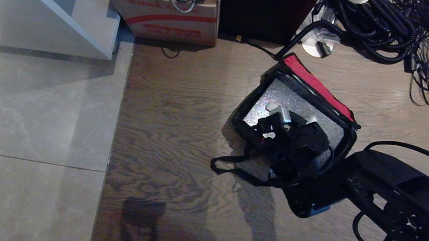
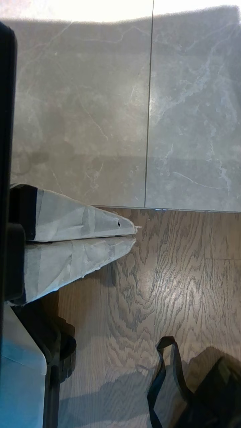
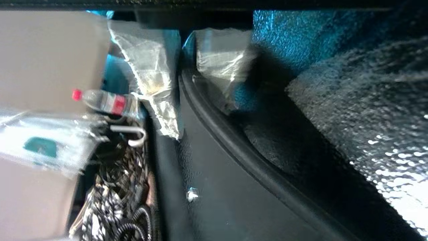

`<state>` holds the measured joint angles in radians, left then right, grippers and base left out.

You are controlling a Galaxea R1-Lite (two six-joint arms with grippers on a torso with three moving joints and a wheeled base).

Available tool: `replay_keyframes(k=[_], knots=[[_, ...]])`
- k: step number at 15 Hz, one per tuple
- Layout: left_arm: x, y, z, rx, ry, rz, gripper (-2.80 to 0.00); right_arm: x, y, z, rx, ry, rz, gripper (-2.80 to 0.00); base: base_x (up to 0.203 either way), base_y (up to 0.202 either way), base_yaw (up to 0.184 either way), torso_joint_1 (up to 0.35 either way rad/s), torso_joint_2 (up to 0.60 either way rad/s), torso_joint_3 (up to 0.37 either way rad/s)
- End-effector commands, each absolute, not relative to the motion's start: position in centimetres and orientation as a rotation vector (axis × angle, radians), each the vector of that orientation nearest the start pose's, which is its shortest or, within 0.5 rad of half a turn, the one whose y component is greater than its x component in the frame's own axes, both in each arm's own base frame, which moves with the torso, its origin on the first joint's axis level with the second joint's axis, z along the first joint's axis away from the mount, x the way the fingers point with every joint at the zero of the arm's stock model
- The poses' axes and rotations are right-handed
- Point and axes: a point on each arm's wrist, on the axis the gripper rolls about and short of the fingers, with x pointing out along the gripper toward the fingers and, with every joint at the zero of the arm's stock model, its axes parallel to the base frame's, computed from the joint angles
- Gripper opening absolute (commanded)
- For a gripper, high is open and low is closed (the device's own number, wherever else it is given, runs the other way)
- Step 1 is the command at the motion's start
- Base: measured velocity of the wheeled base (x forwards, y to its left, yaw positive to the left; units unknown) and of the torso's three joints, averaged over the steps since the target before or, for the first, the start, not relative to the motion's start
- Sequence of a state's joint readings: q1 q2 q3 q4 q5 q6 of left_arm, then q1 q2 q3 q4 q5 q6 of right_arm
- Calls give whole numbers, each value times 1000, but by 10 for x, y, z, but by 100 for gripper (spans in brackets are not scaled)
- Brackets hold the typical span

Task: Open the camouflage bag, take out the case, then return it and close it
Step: Grip the handle, then lift the black box

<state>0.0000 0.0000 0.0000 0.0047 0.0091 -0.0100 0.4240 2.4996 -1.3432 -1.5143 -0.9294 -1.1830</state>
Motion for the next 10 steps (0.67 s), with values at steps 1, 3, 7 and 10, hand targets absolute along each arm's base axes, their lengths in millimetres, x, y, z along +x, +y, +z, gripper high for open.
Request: replay_keyframes(k=[1, 3, 7, 10], knots=[[-23, 0, 75, -11, 5, 9, -280, 427, 185, 89, -911, 23, -583, -280, 0, 0, 0, 0, 0, 0], [-23, 0, 75, -11, 5, 9, -280, 422, 191, 98, -894, 16, -587, -280, 0, 0, 0, 0, 0, 0], [-23, 0, 75, -11, 5, 9, -280, 404, 194, 143, -827, -37, -615, -280, 0, 0, 0, 0, 0, 0], [-23, 0, 75, -11, 5, 9, -280, 389, 191, 175, -786, -79, -628, -280, 0, 0, 0, 0, 0, 0]])
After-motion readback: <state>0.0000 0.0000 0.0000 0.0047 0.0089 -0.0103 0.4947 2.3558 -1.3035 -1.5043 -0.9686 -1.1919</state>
